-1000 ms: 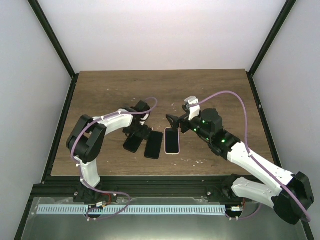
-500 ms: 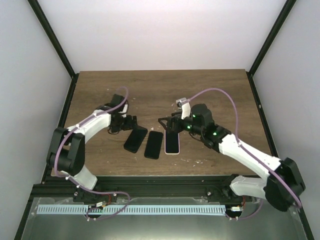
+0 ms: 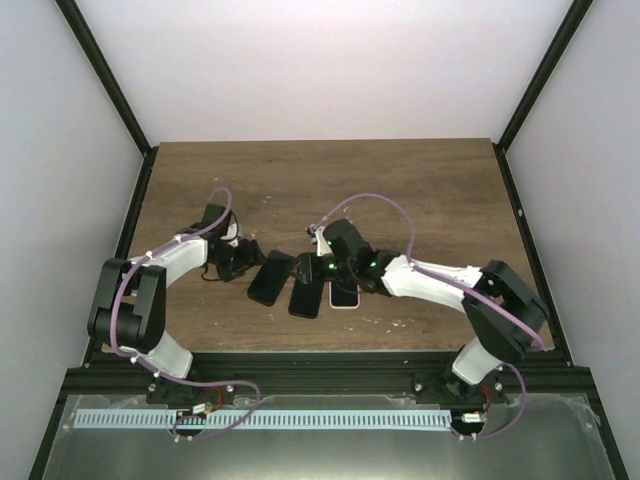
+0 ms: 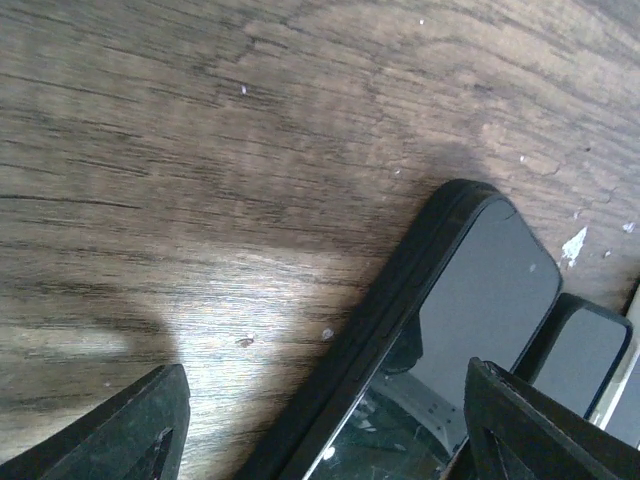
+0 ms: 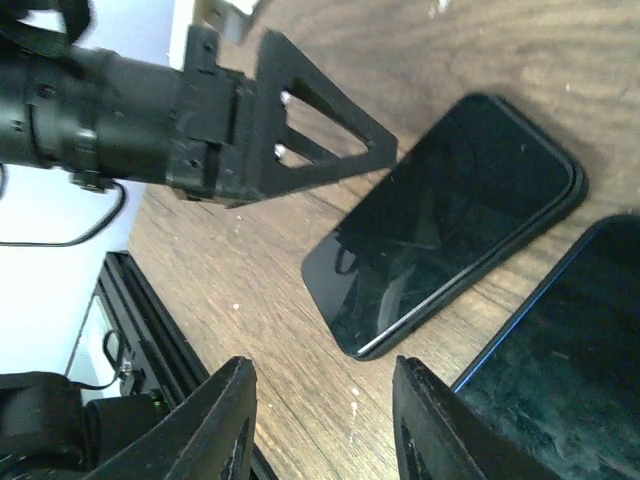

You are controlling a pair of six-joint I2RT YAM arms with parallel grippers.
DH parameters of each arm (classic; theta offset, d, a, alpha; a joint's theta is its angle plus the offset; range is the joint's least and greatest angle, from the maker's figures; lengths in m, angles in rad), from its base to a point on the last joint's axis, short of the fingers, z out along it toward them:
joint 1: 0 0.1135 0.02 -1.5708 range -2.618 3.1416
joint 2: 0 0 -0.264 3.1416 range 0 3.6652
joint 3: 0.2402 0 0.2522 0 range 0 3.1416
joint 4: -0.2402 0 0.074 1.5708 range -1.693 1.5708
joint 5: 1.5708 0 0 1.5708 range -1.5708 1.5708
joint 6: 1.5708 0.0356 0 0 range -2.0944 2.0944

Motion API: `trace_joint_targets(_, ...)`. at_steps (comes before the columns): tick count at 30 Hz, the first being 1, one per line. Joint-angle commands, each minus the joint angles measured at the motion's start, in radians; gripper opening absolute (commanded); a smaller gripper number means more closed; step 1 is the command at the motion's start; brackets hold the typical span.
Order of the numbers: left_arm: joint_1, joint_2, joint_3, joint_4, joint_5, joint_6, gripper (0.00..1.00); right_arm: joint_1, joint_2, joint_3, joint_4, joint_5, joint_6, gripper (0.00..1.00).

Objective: Put the phone into the phone case

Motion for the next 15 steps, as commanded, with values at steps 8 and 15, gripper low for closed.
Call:
trace_joint_targets(8, 0.001, -0.015, -0.150, 0.162, 0.176, -0.116, 0.52, 0.058, 0.209, 0.111, 0.030, 0.000, 0.107, 0.37)
trace_joint_targets(15, -0.057, -0.044, -0.229, 0.224, 0.226, -0.220, 0.44, 0.057, 0.276, 0.173, -0.106, 0.065, 0.077, 0.37)
